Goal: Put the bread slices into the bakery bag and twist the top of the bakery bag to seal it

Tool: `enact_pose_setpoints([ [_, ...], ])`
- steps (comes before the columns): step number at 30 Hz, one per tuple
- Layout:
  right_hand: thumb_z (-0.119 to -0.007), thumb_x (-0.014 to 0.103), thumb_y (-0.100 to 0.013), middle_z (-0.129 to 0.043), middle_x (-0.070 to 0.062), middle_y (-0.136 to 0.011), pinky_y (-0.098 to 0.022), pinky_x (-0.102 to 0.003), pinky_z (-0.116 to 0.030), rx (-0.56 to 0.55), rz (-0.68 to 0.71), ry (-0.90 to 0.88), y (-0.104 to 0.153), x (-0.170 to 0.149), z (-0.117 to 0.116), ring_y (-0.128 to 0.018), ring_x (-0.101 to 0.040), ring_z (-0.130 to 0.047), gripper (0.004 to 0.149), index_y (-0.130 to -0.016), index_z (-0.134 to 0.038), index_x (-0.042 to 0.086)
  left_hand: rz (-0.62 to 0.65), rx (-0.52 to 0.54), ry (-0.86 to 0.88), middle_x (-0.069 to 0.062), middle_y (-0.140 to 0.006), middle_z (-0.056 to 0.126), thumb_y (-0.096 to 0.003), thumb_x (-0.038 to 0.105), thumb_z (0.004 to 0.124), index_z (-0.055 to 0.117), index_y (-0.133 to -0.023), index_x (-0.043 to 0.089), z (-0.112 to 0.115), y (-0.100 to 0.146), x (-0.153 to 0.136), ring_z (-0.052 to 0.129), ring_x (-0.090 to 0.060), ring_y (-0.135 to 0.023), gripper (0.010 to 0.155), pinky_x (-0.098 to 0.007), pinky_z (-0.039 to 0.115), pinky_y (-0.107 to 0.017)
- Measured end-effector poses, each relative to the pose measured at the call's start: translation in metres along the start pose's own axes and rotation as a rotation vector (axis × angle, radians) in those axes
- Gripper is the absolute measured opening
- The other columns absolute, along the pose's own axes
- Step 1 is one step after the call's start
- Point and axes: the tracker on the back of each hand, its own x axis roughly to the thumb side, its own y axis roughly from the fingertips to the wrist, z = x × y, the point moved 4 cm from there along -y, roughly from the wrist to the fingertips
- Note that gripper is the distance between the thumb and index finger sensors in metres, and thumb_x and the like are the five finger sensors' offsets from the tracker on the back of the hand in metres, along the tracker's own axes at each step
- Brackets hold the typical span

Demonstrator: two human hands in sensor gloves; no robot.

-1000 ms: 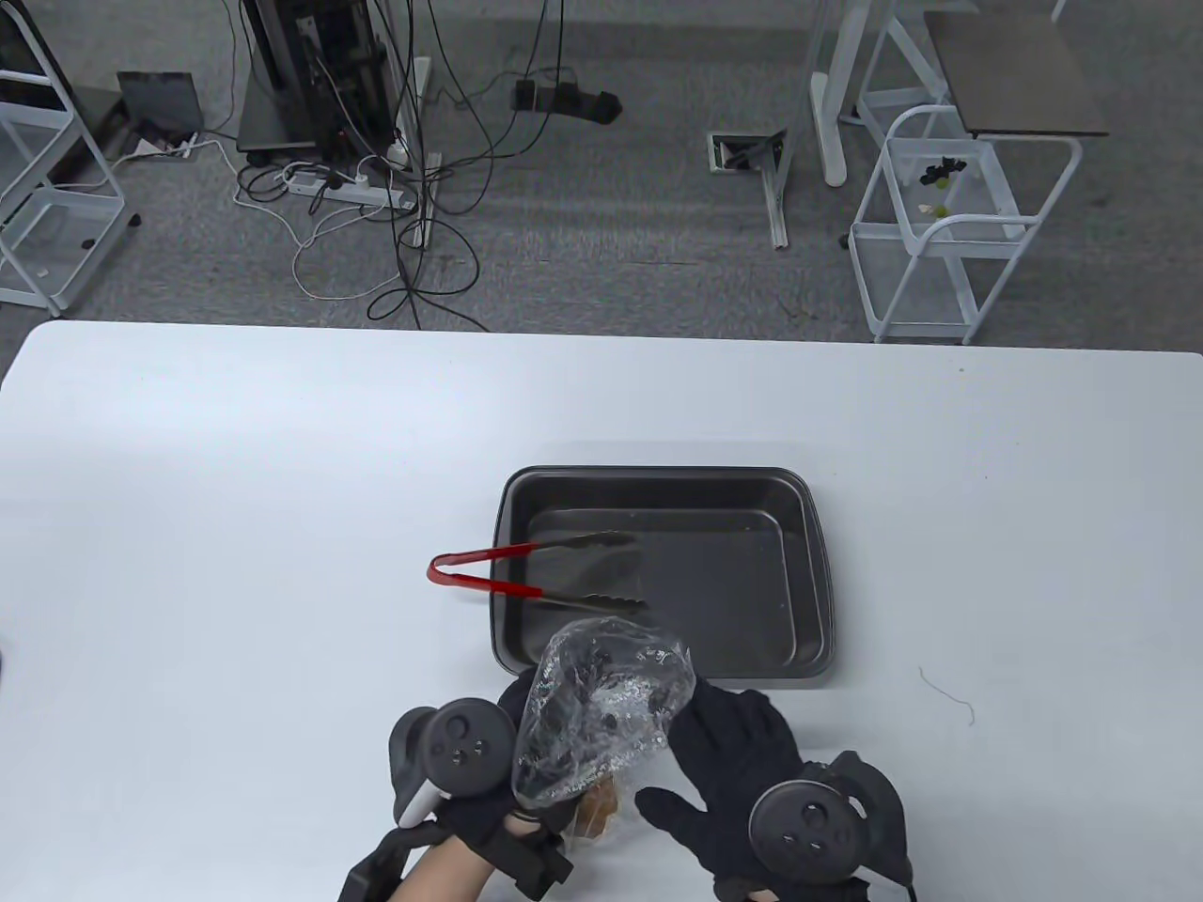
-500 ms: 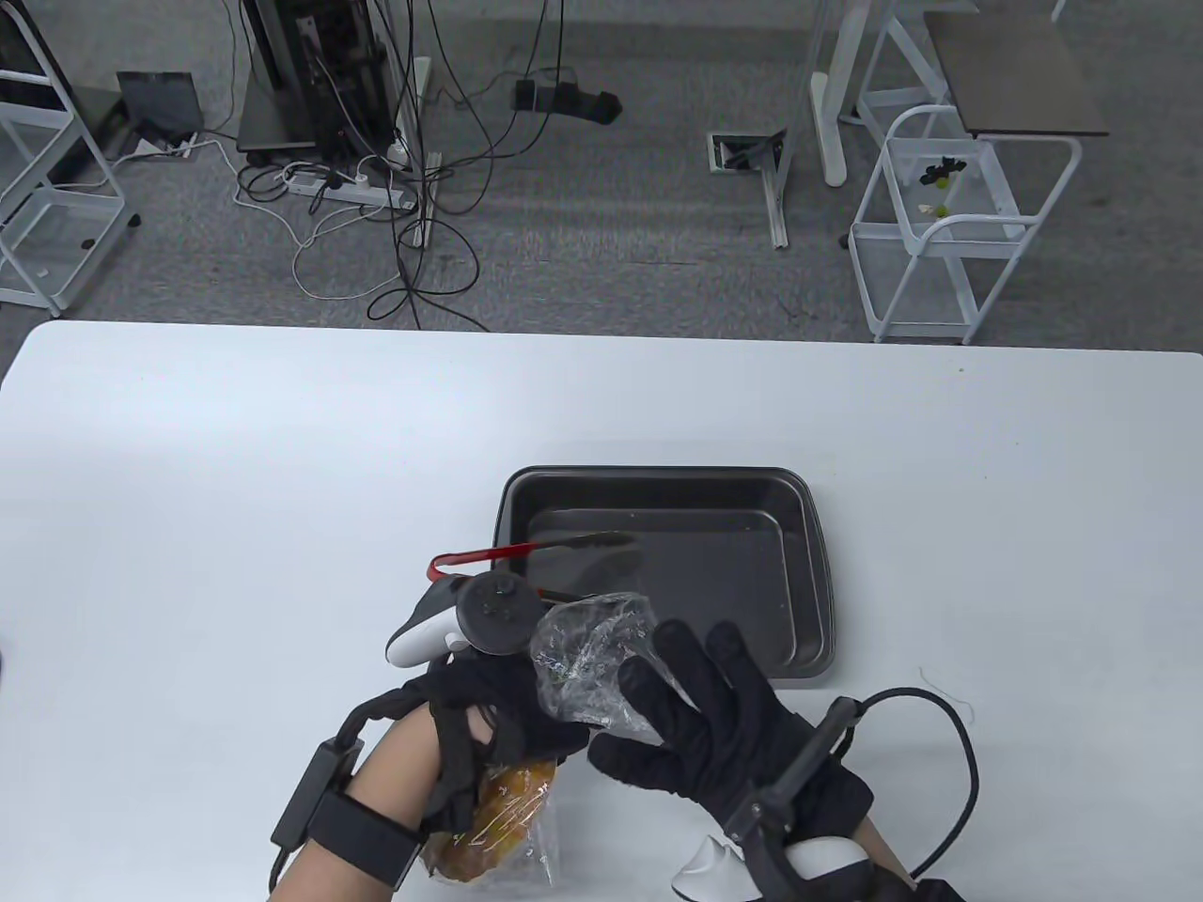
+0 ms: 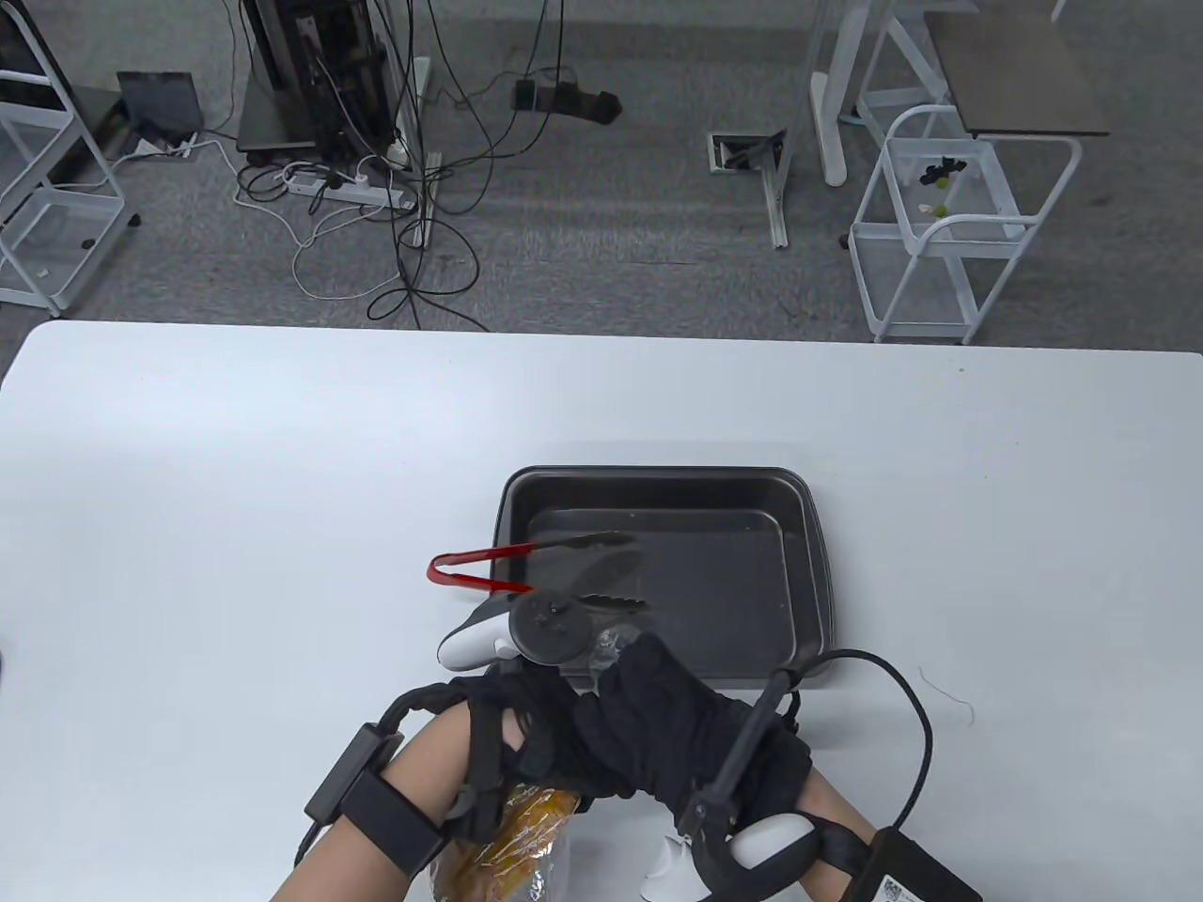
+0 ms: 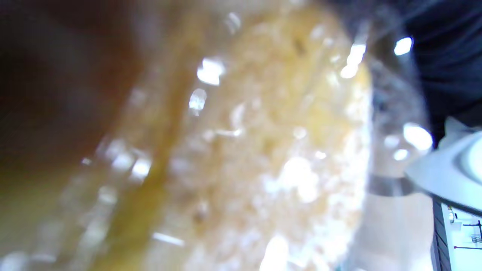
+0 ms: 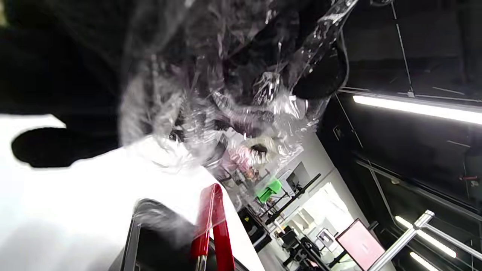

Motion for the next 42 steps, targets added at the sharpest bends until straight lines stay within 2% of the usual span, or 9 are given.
enact_pose_setpoints([
  [5, -0.093, 0.034, -0.034, -0.106, -0.010, -0.051, -0.067, -0.074, -0.045, 0.139, -0.045, -0.068, -0.009, -0.007, -0.001, -0.044, -0.035, -0.099, 0.049, -0.073, -0.090, 0.004, -0.132, 0.179, -0.197, -0.004, -0.066, 0.101, -0.0504, 0.051, 0.089, 0.075, -0.099, 0.015, -0.015, 0.016, 0.009, 0.099, -0.028, -0.064, 0.062, -0.063, 0.055, -0.077],
  [9, -0.089, 0.031, -0.035, -0.106, -0.012, -0.046, -0.067, -0.075, -0.047, 0.283, -0.236, -0.323, -0.012, -0.031, -0.009, -0.038, -0.035, -0.099, 0.047, -0.071, -0.092, 0.001, -0.194, 0.525, -0.508, -0.002, -0.073, 0.099, -0.0484, 0.053, 0.093, 0.074, -0.100, 0.020, -0.019, 0.046, 0.039, 0.098, -0.027, -0.070, 0.064, -0.064, 0.053, -0.079],
  [14, -0.088, 0.029, -0.036, -0.105, -0.014, -0.040, -0.065, -0.076, -0.048, 0.334, -0.492, -0.758, -0.003, -0.064, -0.022, -0.031, -0.035, -0.098, 0.046, -0.067, -0.094, -0.003, -0.175, 0.984, -0.986, 0.001, -0.075, 0.099, -0.0467, 0.054, 0.092, 0.077, -0.097, 0.025, 0.012, 0.077, 0.079, 0.099, -0.025, -0.072, 0.060, -0.063, 0.052, -0.082],
  [19, -0.087, 0.029, -0.036, -0.105, -0.014, -0.036, -0.063, -0.076, -0.048, 0.358, -0.711, -1.206, 0.016, -0.069, -0.044, -0.027, -0.035, -0.098, 0.046, -0.065, -0.095, -0.006, -0.169, 1.189, -1.319, 0.002, -0.079, 0.097, -0.0491, 0.056, 0.088, 0.075, -0.097, 0.028, 0.050, 0.086, 0.088, 0.097, -0.024, -0.076, 0.058, -0.062, 0.049, -0.084],
  [27, -0.087, 0.029, -0.038, -0.104, -0.014, -0.033, -0.061, -0.074, -0.050, 0.384, -1.004, -1.960, 0.047, -0.027, -0.089, -0.023, -0.034, -0.098, 0.046, -0.062, -0.095, -0.010, -0.231, 1.327, -1.667, 0.003, -0.084, 0.092, -0.0535, 0.055, 0.078, 0.068, -0.101, 0.029, 0.089, 0.084, 0.083, 0.093, -0.023, -0.081, 0.055, -0.062, 0.046, -0.085],
  [31, -0.085, 0.029, -0.040, -0.104, -0.013, -0.033, -0.061, -0.072, -0.051, 0.412, -1.038, -2.267, 0.055, 0.001, -0.103, -0.024, -0.033, -0.098, 0.047, -0.062, -0.094, -0.011, -0.203, 1.292, -1.684, 0.001, -0.084, 0.092, -0.0548, 0.053, 0.076, 0.067, -0.102, 0.030, 0.095, 0.082, 0.078, 0.093, -0.024, -0.081, 0.053, -0.062, 0.045, -0.085],
  [37, -0.082, 0.032, -0.044, -0.104, -0.016, -0.044, -0.060, -0.072, -0.053, 0.452, -0.996, -2.213, 0.053, 0.008, -0.108, -0.033, -0.037, -0.097, 0.050, -0.070, -0.089, -0.011, -0.242, 1.193, -1.551, 0.002, -0.077, 0.095, -0.0548, 0.051, 0.074, 0.070, -0.101, 0.029, 0.086, 0.080, 0.066, 0.097, -0.024, -0.075, 0.051, -0.064, 0.047, -0.084],
  [39, -0.079, 0.038, -0.047, -0.099, -0.024, -0.060, -0.059, -0.072, -0.052, 0.429, -0.986, -2.101, 0.051, 0.000, -0.103, -0.046, -0.045, -0.094, 0.059, -0.081, -0.081, -0.010, -0.256, 1.167, -1.385, 0.002, -0.074, 0.097, -0.0537, 0.051, 0.075, 0.072, -0.099, 0.029, 0.073, 0.086, 0.056, 0.098, -0.024, -0.072, 0.051, -0.064, 0.048, -0.084],
  [42, -0.077, 0.049, -0.048, -0.060, -0.039, -0.098, -0.059, -0.077, -0.045, 0.294, -0.935, -1.941, 0.048, -0.025, -0.083, -0.074, -0.061, -0.075, 0.085, -0.106, -0.044, -0.004, -0.195, 1.061, -0.954, 0.001, -0.068, 0.099, -0.0536, 0.051, 0.076, 0.075, -0.098, 0.027, 0.048, 0.099, 0.031, 0.100, -0.023, -0.064, 0.050, -0.062, 0.056, -0.082],
])
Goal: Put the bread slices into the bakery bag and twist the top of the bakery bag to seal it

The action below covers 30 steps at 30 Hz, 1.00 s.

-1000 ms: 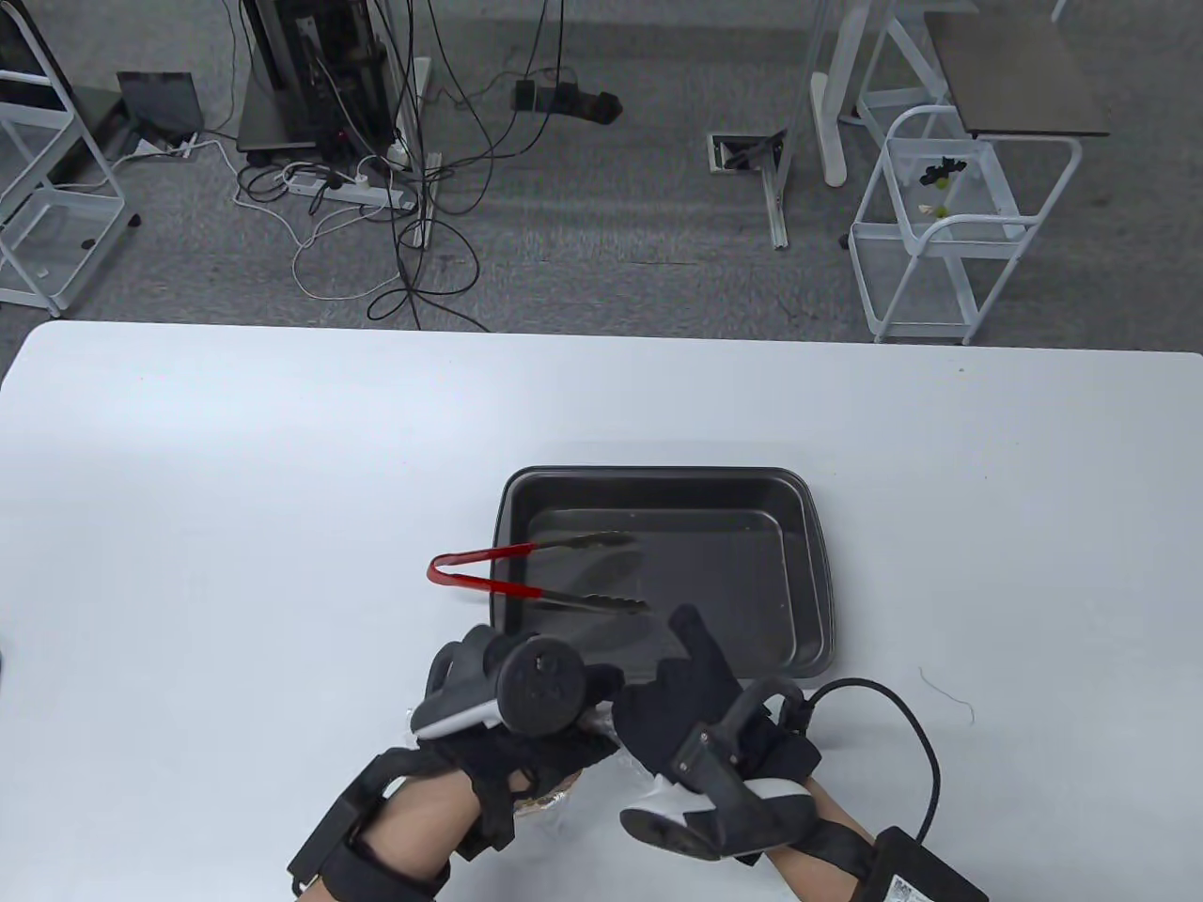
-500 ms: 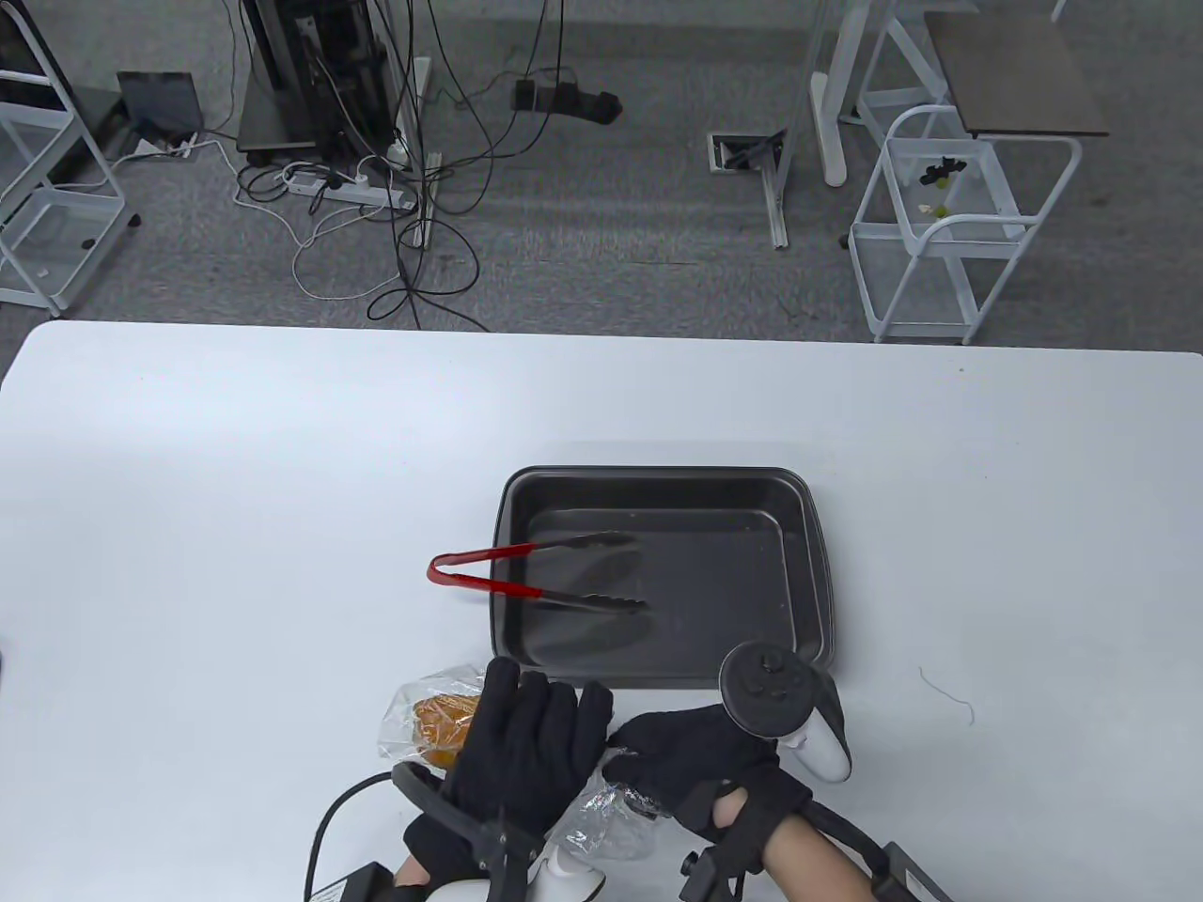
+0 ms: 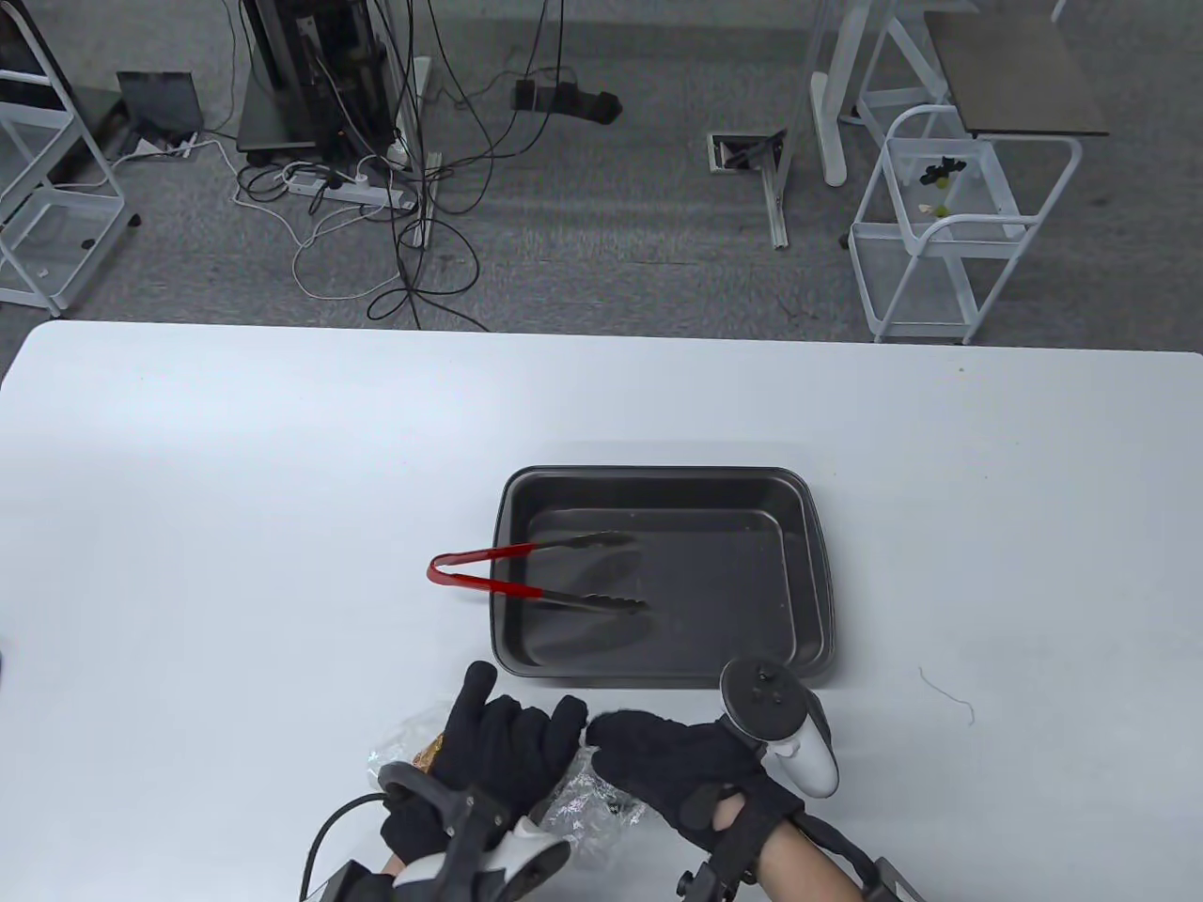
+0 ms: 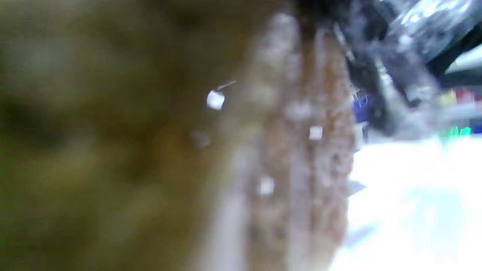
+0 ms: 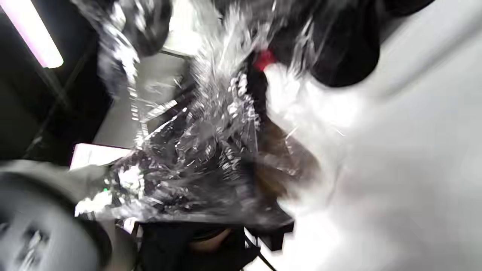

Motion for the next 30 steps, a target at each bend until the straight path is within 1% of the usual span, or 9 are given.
enact_pose_setpoints([
  [3, -0.078, 0.057, -0.047, -0.025, -0.036, -0.111, -0.063, -0.080, -0.035, -0.022, 0.177, 0.135, 0.012, 0.034, 0.013, -0.093, -0.068, -0.044, 0.099, -0.111, -0.017, 0.014, -0.032, -0.144, 0.409, -0.002, -0.065, 0.100, -0.0548, 0.050, 0.078, 0.076, -0.098, 0.023, 0.011, -0.006, -0.031, 0.100, -0.025, -0.061, 0.051, -0.062, 0.059, -0.080],
  [5, -0.082, 0.058, -0.044, -0.014, -0.033, -0.112, -0.064, -0.081, -0.032, -0.036, 0.301, 0.290, 0.021, 0.059, 0.017, -0.097, -0.068, -0.035, 0.104, -0.108, -0.008, 0.021, -0.030, -0.278, 0.710, -0.002, -0.065, 0.100, -0.0552, 0.050, 0.078, 0.076, -0.098, 0.022, 0.024, -0.015, -0.050, 0.100, -0.026, -0.060, 0.051, -0.062, 0.060, -0.079],
  [9, -0.088, 0.060, -0.038, -0.009, -0.030, -0.112, -0.065, -0.081, -0.035, -0.080, 0.423, 0.742, 0.033, 0.088, 0.001, -0.100, -0.067, -0.032, 0.112, -0.104, -0.002, 0.030, 0.013, -0.561, 1.141, -0.004, -0.066, 0.099, -0.0574, 0.049, 0.078, 0.074, -0.100, 0.020, 0.052, -0.028, -0.064, 0.099, -0.027, -0.060, 0.052, -0.061, 0.061, -0.077],
  [12, -0.092, 0.056, -0.035, -0.005, -0.028, -0.112, -0.066, -0.081, -0.031, -0.054, 0.460, 0.836, 0.034, 0.094, -0.018, -0.101, -0.066, -0.023, 0.114, -0.104, -0.004, 0.032, 0.069, -0.750, 1.371, -0.004, -0.064, 0.100, -0.0582, 0.049, 0.078, 0.074, -0.100, 0.018, 0.066, -0.034, -0.060, 0.099, -0.027, -0.058, 0.052, -0.060, 0.063, -0.075],
  [14, -0.094, 0.055, -0.034, -0.004, -0.027, -0.112, -0.067, -0.081, -0.029, -0.071, 0.490, 0.978, 0.032, 0.096, -0.027, -0.101, -0.065, -0.021, 0.116, -0.103, -0.004, 0.034, 0.095, -0.873, 1.388, -0.004, -0.060, 0.102, -0.0553, 0.049, 0.081, 0.079, -0.097, 0.017, 0.070, -0.035, -0.053, 0.101, -0.027, -0.054, 0.053, -0.060, 0.066, -0.073],
  [20, -0.096, 0.055, -0.028, -0.014, -0.025, -0.112, -0.068, -0.077, -0.035, -0.155, 0.703, 1.751, 0.025, 0.089, -0.067, -0.102, -0.061, -0.032, 0.120, -0.101, -0.004, 0.029, 0.159, -1.095, 1.339, -0.006, -0.050, 0.108, -0.0481, 0.047, 0.086, 0.090, -0.089, 0.015, 0.081, -0.032, -0.021, 0.107, -0.029, -0.046, 0.052, -0.061, 0.072, -0.068],
  [23, -0.097, 0.052, -0.028, -0.045, -0.018, -0.112, -0.068, -0.074, -0.043, -0.193, 0.871, 1.791, 0.031, 0.088, -0.076, -0.099, -0.055, -0.056, 0.111, -0.104, -0.020, 0.026, 0.181, -1.157, 1.322, -0.006, -0.048, 0.110, -0.0462, 0.047, 0.087, 0.093, -0.087, 0.014, 0.084, -0.030, -0.009, 0.108, -0.029, -0.044, 0.052, -0.061, 0.074, -0.067],
  [25, -0.099, 0.047, -0.026, -0.081, -0.015, -0.095, -0.065, -0.070, -0.056, -0.214, 1.038, 1.666, 0.041, 0.092, -0.082, -0.083, -0.045, -0.086, 0.092, -0.101, -0.053, 0.019, 0.204, -1.171, 1.347, -0.006, -0.047, 0.111, -0.0455, 0.047, 0.087, 0.094, -0.086, 0.014, 0.085, -0.031, -0.002, 0.109, -0.029, -0.043, 0.053, -0.061, 0.074, -0.067],
  [30, -0.099, 0.037, -0.029, -0.103, -0.019, -0.064, -0.063, -0.066, -0.065, -0.127, 1.039, 1.649, 0.045, 0.092, -0.088, -0.048, -0.039, -0.104, 0.061, -0.083, -0.085, 0.012, 0.228, -1.194, 1.375, -0.007, -0.046, 0.112, -0.0437, 0.048, 0.090, 0.096, -0.085, 0.014, 0.093, -0.036, 0.008, 0.110, -0.030, -0.043, 0.053, -0.061, 0.076, -0.066],
])
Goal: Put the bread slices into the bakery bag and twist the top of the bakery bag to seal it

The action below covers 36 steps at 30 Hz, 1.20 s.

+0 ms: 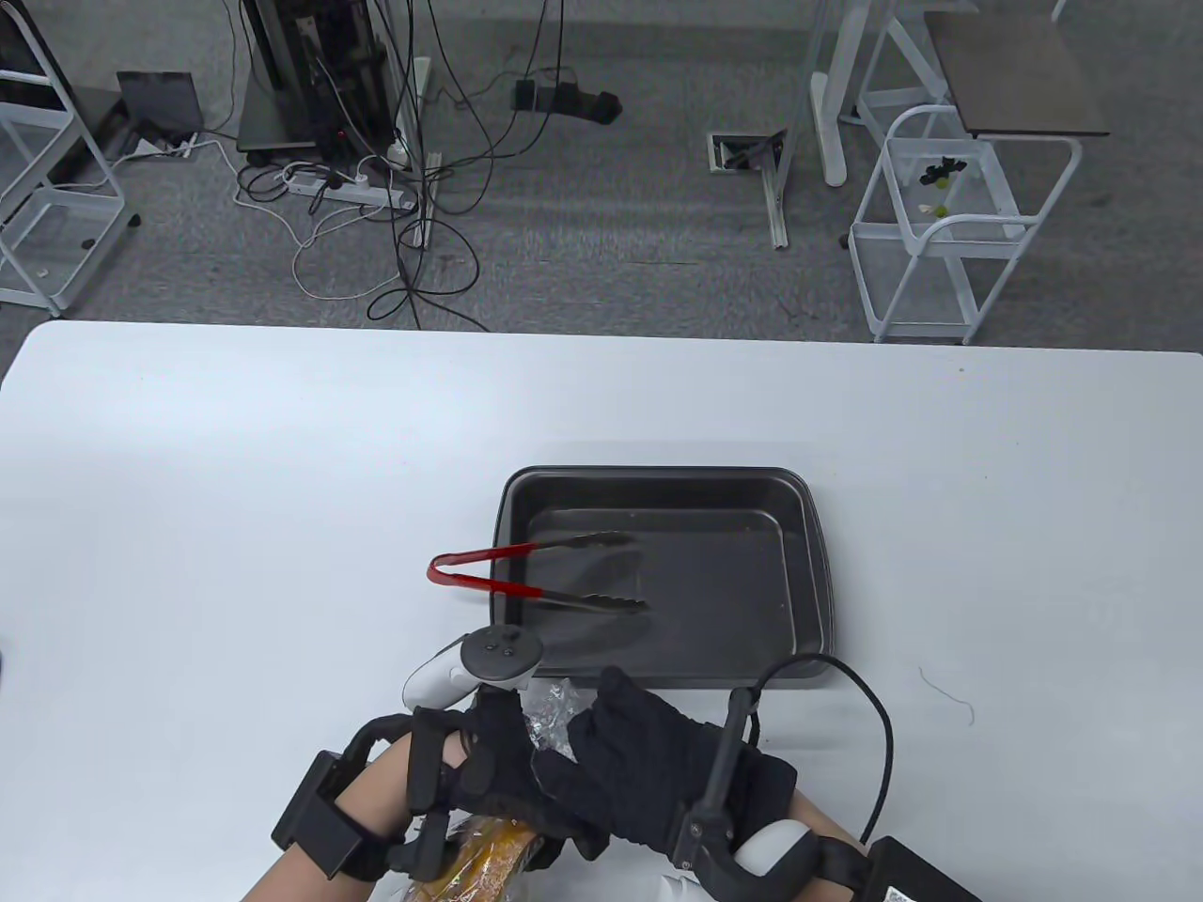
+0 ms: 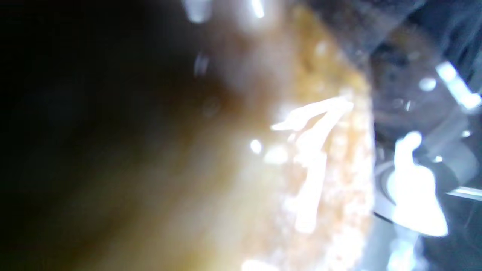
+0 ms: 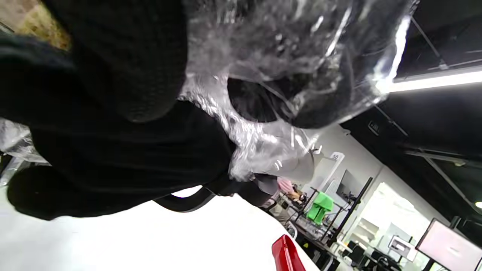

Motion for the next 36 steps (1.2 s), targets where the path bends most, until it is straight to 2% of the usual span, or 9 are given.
enact_pose_setpoints([
  [4, -0.095, 0.032, -0.032, -0.106, -0.018, -0.047, -0.063, -0.070, -0.062, 0.109, -0.065, -0.023, 0.000, -0.006, -0.006, -0.030, -0.034, -0.102, 0.051, -0.074, -0.093, 0.005, -0.036, 0.086, -0.112, -0.006, -0.059, 0.107, -0.0458, 0.052, 0.089, 0.087, -0.092, 0.015, -0.010, 0.001, 0.006, 0.105, -0.029, -0.055, 0.059, -0.061, 0.065, -0.073],
  [6, -0.093, 0.031, -0.033, -0.106, -0.018, -0.044, -0.063, -0.073, -0.060, 0.160, -0.179, -0.094, 0.006, -0.021, -0.012, -0.026, -0.033, -0.101, 0.049, -0.073, -0.093, 0.002, -0.018, 0.207, -0.216, -0.005, -0.069, 0.102, -0.0484, 0.053, 0.089, 0.079, -0.097, 0.015, -0.019, 0.010, 0.018, 0.100, -0.029, -0.065, 0.063, -0.062, 0.056, -0.078],
  [10, -0.091, 0.029, -0.033, -0.105, -0.020, -0.039, -0.062, -0.075, -0.056, 0.195, -0.433, -0.355, 0.020, -0.050, -0.030, -0.021, -0.034, -0.098, 0.048, -0.069, -0.096, -0.003, -0.059, 0.493, -0.620, -0.003, -0.076, 0.099, -0.0494, 0.054, 0.088, 0.078, -0.096, 0.015, -0.018, 0.026, 0.051, 0.098, -0.028, -0.072, 0.061, -0.063, 0.052, -0.080],
  [15, -0.089, 0.029, -0.033, -0.105, -0.019, -0.034, -0.061, -0.074, -0.058, 0.231, -0.670, -0.589, 0.037, -0.072, -0.047, -0.016, -0.032, -0.098, 0.047, -0.065, -0.097, -0.005, -0.087, 0.827, -1.036, -0.002, -0.074, 0.100, -0.0468, 0.053, 0.091, 0.080, -0.094, 0.018, 0.006, 0.037, 0.078, 0.099, -0.026, -0.070, 0.060, -0.062, 0.052, -0.081],
  [20, -0.089, 0.028, -0.034, -0.104, -0.020, -0.030, -0.059, -0.073, -0.059, 0.277, -0.949, -1.006, 0.061, -0.084, -0.073, -0.012, -0.032, -0.096, 0.047, -0.062, -0.098, -0.008, -0.108, 1.091, -1.535, 0.002, -0.073, 0.100, -0.0457, 0.054, 0.090, 0.080, -0.093, 0.023, 0.049, 0.034, 0.088, 0.100, -0.023, -0.070, 0.058, -0.061, 0.051, -0.083],
  [28, -0.088, 0.029, -0.036, -0.104, -0.018, -0.028, -0.058, -0.070, -0.061, 0.347, -1.124, -1.765, 0.089, -0.063, -0.114, -0.010, -0.030, -0.097, 0.047, -0.061, -0.096, -0.010, -0.093, 1.314, -2.262, 0.008, -0.076, 0.096, -0.0498, 0.055, 0.084, 0.072, -0.096, 0.027, 0.109, 0.020, 0.079, 0.098, -0.016, -0.074, 0.055, -0.057, 0.050, -0.086],
  [32, -0.086, 0.028, -0.038, -0.104, -0.019, -0.027, -0.055, -0.070, -0.066, 0.331, -1.056, -2.056, 0.092, -0.041, -0.127, -0.008, -0.029, -0.097, 0.048, -0.060, -0.095, -0.013, -0.031, 1.369, -2.306, 0.008, -0.076, 0.095, -0.0511, 0.054, 0.083, 0.072, -0.095, 0.029, 0.117, 0.020, 0.074, 0.097, -0.016, -0.075, 0.051, -0.057, 0.046, -0.087],
  [34, -0.086, 0.028, -0.038, -0.103, -0.020, -0.027, -0.053, -0.069, -0.067, 0.324, -1.108, -1.925, 0.092, -0.042, -0.126, -0.008, -0.030, -0.096, 0.048, -0.060, -0.095, -0.014, -0.066, 1.302, -2.307, 0.008, -0.075, 0.096, -0.0524, 0.054, 0.078, 0.072, -0.094, 0.030, 0.112, 0.017, 0.068, 0.097, -0.017, -0.073, 0.049, -0.057, 0.048, -0.086],
  [36, -0.085, 0.029, -0.041, -0.102, -0.021, -0.034, -0.053, -0.071, -0.066, 0.343, -1.080, -1.663, 0.088, -0.049, -0.117, -0.015, -0.034, -0.096, 0.049, -0.066, -0.091, -0.012, -0.124, 1.264, -2.161, 0.009, -0.072, 0.099, -0.0518, 0.054, 0.077, 0.075, -0.093, 0.030, 0.097, 0.019, 0.067, 0.101, -0.016, -0.069, 0.048, -0.057, 0.054, -0.085],
])
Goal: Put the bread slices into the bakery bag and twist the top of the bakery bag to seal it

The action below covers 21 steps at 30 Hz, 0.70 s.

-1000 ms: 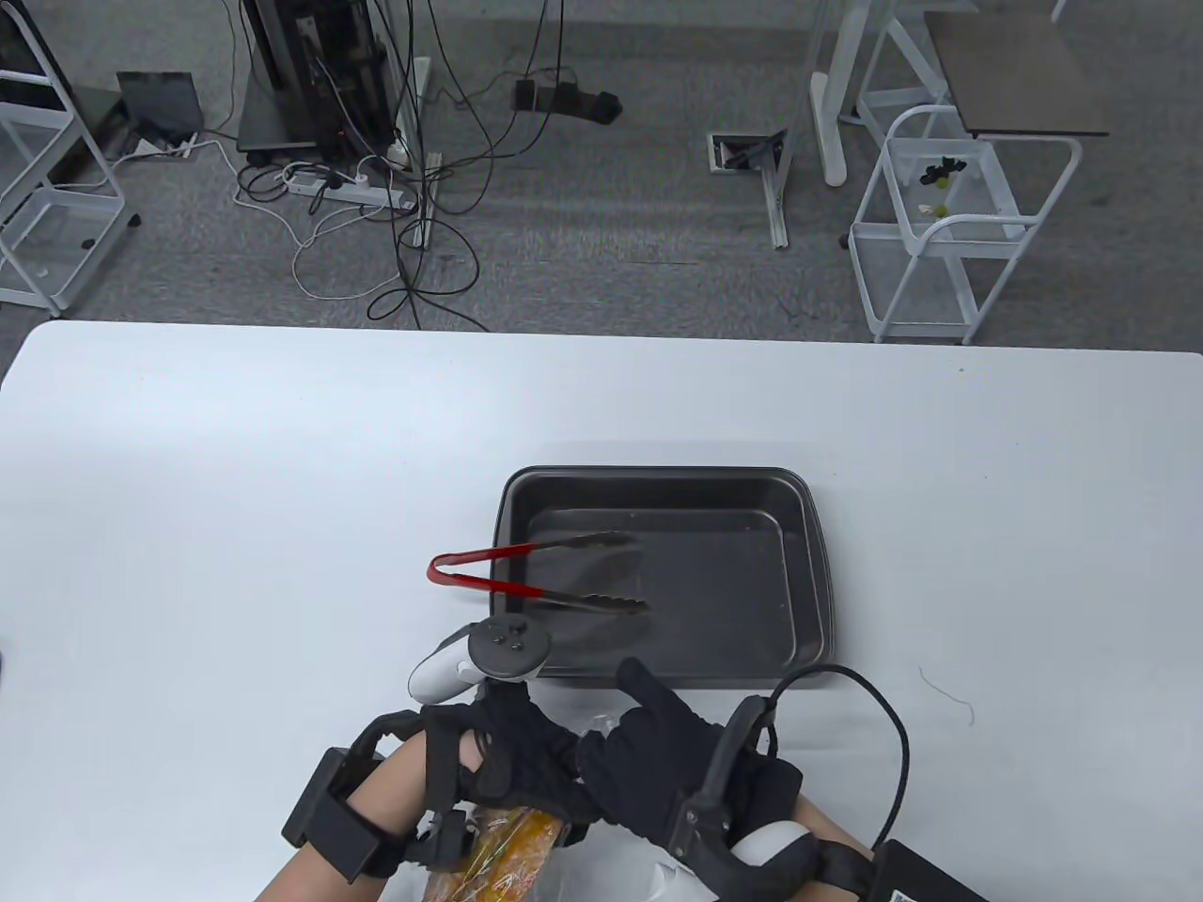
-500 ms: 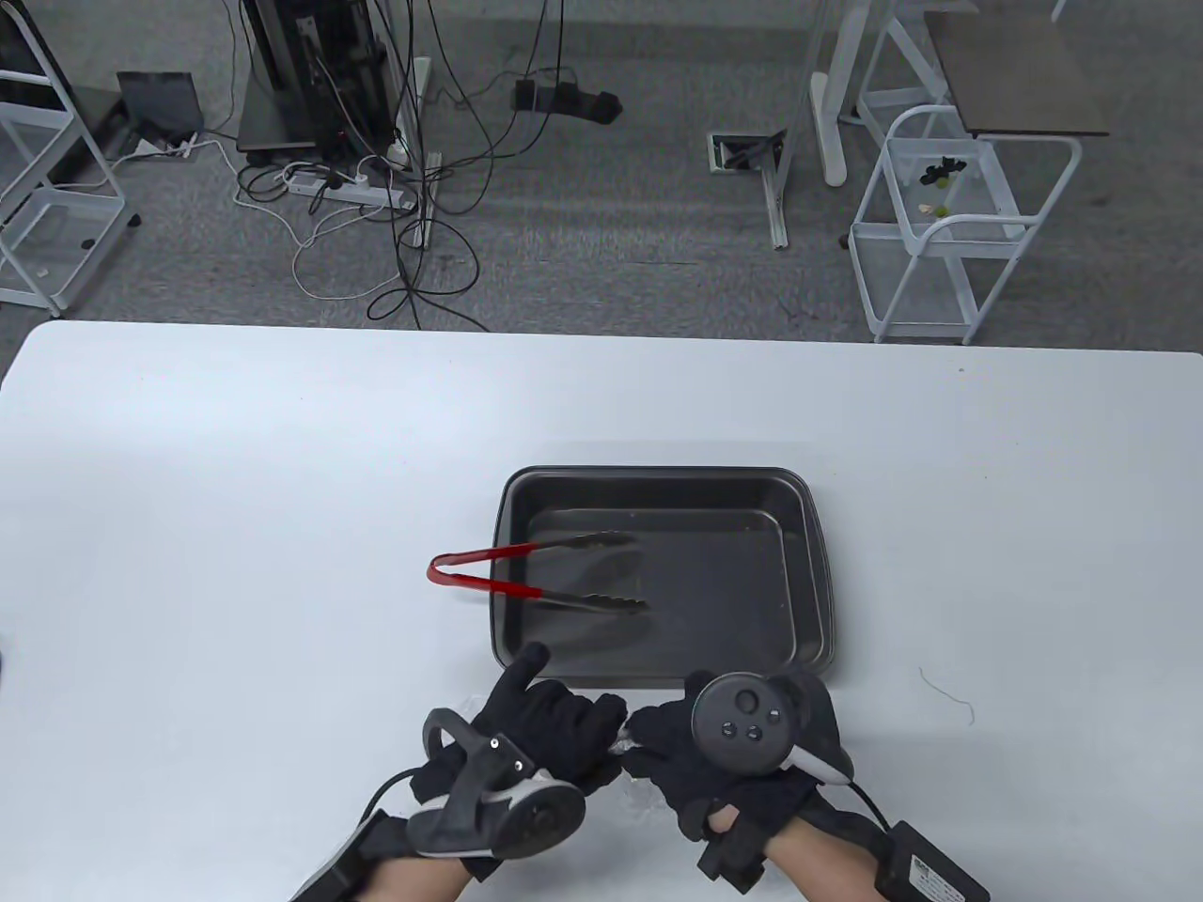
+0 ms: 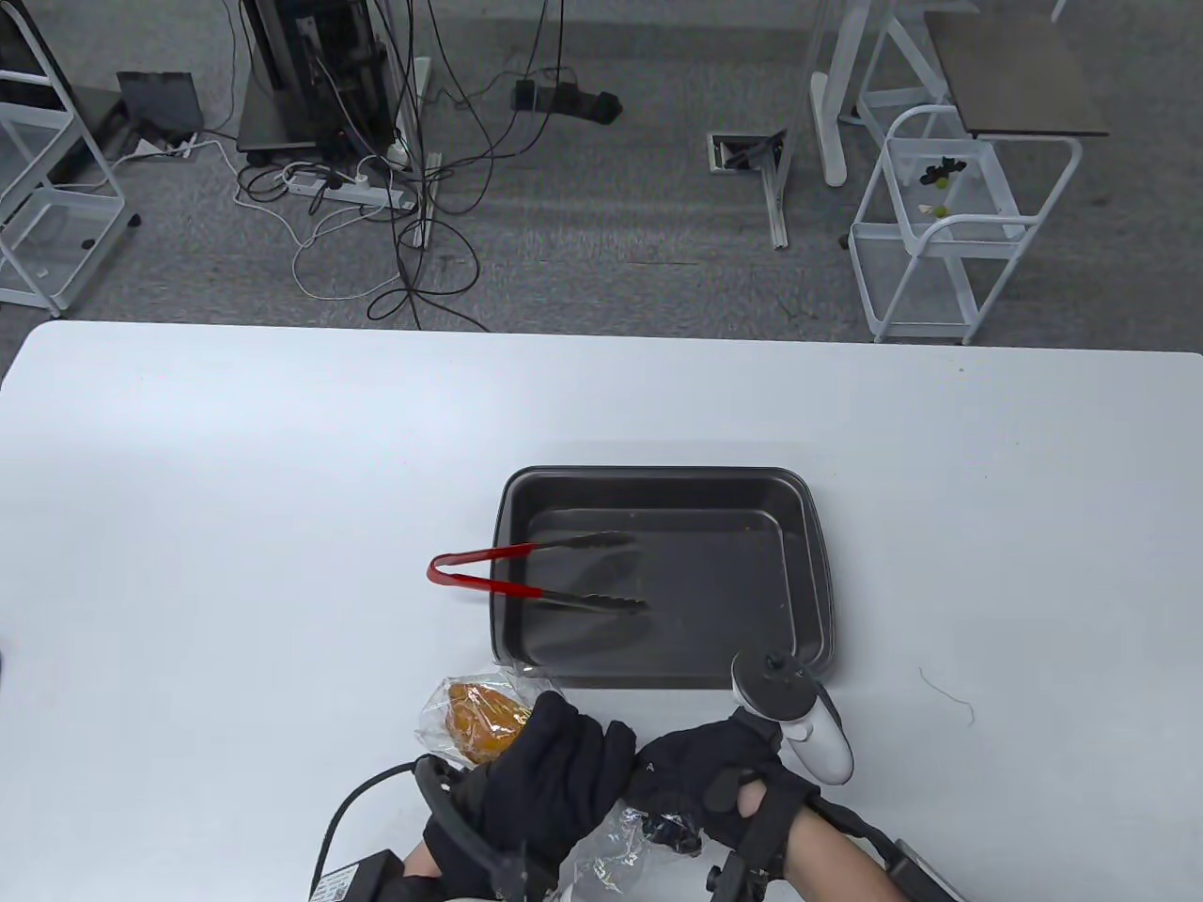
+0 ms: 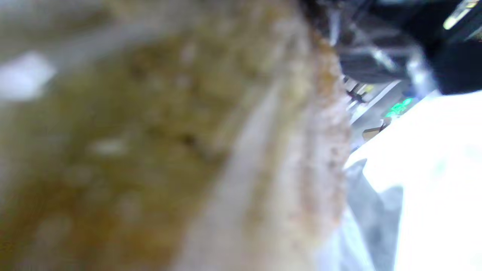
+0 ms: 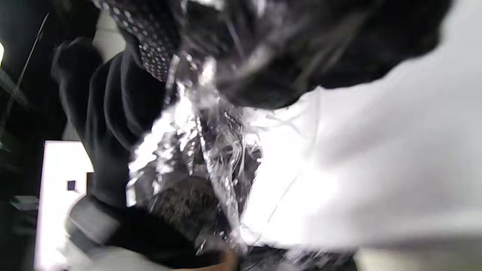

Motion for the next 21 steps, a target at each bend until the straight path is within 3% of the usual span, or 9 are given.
enact_pose_setpoints([
  [1, -0.085, 0.031, -0.041, -0.102, -0.025, -0.040, -0.052, -0.073, -0.064, -0.048, 0.017, 0.099, 0.002, 0.006, 0.001, -0.022, -0.040, -0.096, 0.052, -0.069, -0.089, -0.013, -0.009, -0.073, 0.074, 0.008, -0.071, 0.100, -0.0510, 0.054, 0.077, 0.077, -0.093, 0.030, 0.007, -0.003, -0.004, 0.103, -0.017, -0.068, 0.048, -0.057, 0.056, -0.085],
  [3, -0.080, 0.040, -0.045, -0.091, -0.034, -0.072, -0.055, -0.078, -0.056, -0.142, 0.099, 0.401, 0.010, 0.026, 0.003, -0.053, -0.053, -0.091, 0.064, -0.089, -0.077, -0.007, -0.142, -0.206, 0.329, 0.007, -0.069, 0.101, -0.0500, 0.053, 0.078, 0.079, -0.092, 0.029, 0.025, -0.002, -0.026, 0.104, -0.018, -0.066, 0.048, -0.058, 0.057, -0.084],
  [5, -0.079, 0.050, -0.044, -0.059, -0.037, -0.101, -0.057, -0.080, -0.050, -0.166, 0.148, 0.572, 0.017, 0.039, 0.004, -0.079, -0.062, -0.073, 0.084, -0.106, -0.051, 0.001, -0.211, -0.337, 0.647, 0.004, -0.069, 0.101, -0.0501, 0.051, 0.080, 0.080, -0.092, 0.027, 0.047, 0.003, -0.044, 0.103, -0.021, -0.066, 0.048, -0.060, 0.055, -0.084],
  [6, -0.077, 0.054, -0.045, -0.043, -0.036, -0.108, -0.059, -0.080, -0.047, -0.162, 0.184, 0.600, 0.021, 0.044, 0.005, -0.087, -0.065, -0.061, 0.091, -0.110, -0.037, 0.005, -0.266, -0.357, 0.750, 0.003, -0.069, 0.102, -0.0501, 0.051, 0.080, 0.081, -0.092, 0.027, 0.054, 0.006, -0.052, 0.103, -0.021, -0.065, 0.048, -0.061, 0.055, -0.083],
  [9, -0.078, 0.061, -0.043, -0.015, -0.034, -0.111, -0.061, -0.083, -0.039, -0.170, 0.309, 0.529, 0.031, 0.058, 0.011, -0.096, -0.069, -0.038, 0.103, -0.110, -0.013, 0.016, -0.373, -0.489, 1.174, 0.002, -0.068, 0.102, -0.0511, 0.050, 0.081, 0.082, -0.092, 0.024, 0.085, 0.019, -0.072, 0.103, -0.023, -0.064, 0.049, -0.062, 0.055, -0.082],
  [12, -0.085, 0.058, -0.041, -0.003, -0.031, -0.110, -0.062, -0.084, -0.033, -0.174, 0.444, 0.569, 0.041, 0.074, 0.006, -0.098, -0.069, -0.025, 0.110, -0.105, -0.003, 0.025, -0.399, -0.580, 1.711, -0.001, -0.069, 0.101, -0.0537, 0.049, 0.080, 0.081, -0.094, 0.021, 0.114, 0.031, -0.076, 0.102, -0.025, -0.065, 0.049, -0.063, 0.053, -0.081],
  [16, -0.092, 0.057, -0.034, -0.004, -0.027, -0.111, -0.064, -0.083, -0.038, -0.342, 0.640, 1.039, 0.059, 0.098, -0.021, -0.100, -0.066, -0.027, 0.116, -0.100, 0.001, 0.032, -0.264, -0.712, 2.233, -0.002, -0.069, 0.101, -0.0561, 0.049, 0.079, 0.079, -0.096, 0.018, 0.133, 0.040, -0.058, 0.101, -0.026, -0.064, 0.050, -0.063, 0.053, -0.081],
  [18, -0.093, 0.056, -0.032, -0.007, -0.027, -0.111, -0.064, -0.083, -0.040, -0.394, 0.739, 1.304, 0.066, 0.107, -0.044, -0.101, -0.065, -0.030, 0.117, -0.100, 0.000, 0.032, -0.193, -0.774, 2.378, -0.003, -0.067, 0.102, -0.0555, 0.049, 0.079, 0.081, -0.095, 0.016, 0.138, 0.043, -0.046, 0.102, -0.027, -0.062, 0.051, -0.063, 0.055, -0.080],
  [21, -0.096, 0.053, -0.030, -0.009, -0.025, -0.111, -0.066, -0.081, -0.041, -0.414, 0.830, 1.626, 0.068, 0.112, -0.072, -0.101, -0.063, -0.032, 0.118, -0.099, -0.002, 0.034, -0.132, -0.881, 2.411, -0.005, -0.063, 0.104, -0.0536, 0.048, 0.080, 0.084, -0.092, 0.014, 0.143, 0.045, -0.031, 0.104, -0.028, -0.057, 0.052, -0.063, 0.058, -0.078],
])
